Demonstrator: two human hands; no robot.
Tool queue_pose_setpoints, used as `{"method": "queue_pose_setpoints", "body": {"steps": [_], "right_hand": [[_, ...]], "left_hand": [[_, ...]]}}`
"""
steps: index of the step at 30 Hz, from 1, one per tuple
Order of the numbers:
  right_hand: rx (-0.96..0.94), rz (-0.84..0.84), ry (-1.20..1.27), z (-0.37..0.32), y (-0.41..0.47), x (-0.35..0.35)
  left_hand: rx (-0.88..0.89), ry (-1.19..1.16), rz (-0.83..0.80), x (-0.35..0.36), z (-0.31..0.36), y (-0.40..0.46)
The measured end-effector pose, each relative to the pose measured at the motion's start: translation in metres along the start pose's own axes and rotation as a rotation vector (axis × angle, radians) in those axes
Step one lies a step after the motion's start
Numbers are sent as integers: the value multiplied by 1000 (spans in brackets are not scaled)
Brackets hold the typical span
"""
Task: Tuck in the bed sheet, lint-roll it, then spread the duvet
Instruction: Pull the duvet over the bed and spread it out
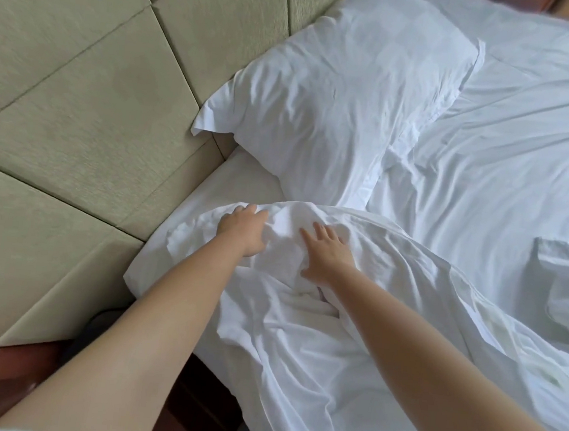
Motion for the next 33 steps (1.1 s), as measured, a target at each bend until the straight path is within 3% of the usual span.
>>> {"method": "queue_pose_setpoints", "body": {"steps": [5, 10, 14, 19, 22, 29, 33], "right_hand": [[4, -28, 13, -4, 51, -3], [-4, 94, -137, -6, 81, -12], [130, -37, -75, 24, 98, 6], [204, -188, -37, 45, 85, 35], [209, -195, -116, 43, 71, 35], [134, -73, -298, 15, 15, 24], [99, 187, -360, -11, -15, -20]], "left_hand": [[45, 13, -82, 14, -10, 58], [60, -22, -235, 41, -18, 103], [90, -81, -361, 54, -18, 116], [147, -197, -290, 51, -8, 105], [177, -186, -257, 42, -5, 86], [110, -140, -177, 32, -16, 12], [24, -191, -8, 12, -35, -35]]}}
Point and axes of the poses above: each hand's wrist, its own y-axis towards the middle knuckle, its own x-axis out of the palm, z = x × y, the point moved 9 cm from there along y, towards the middle knuckle, and after that the axes turned 8 degrees about -z, right-handed, at the moved point
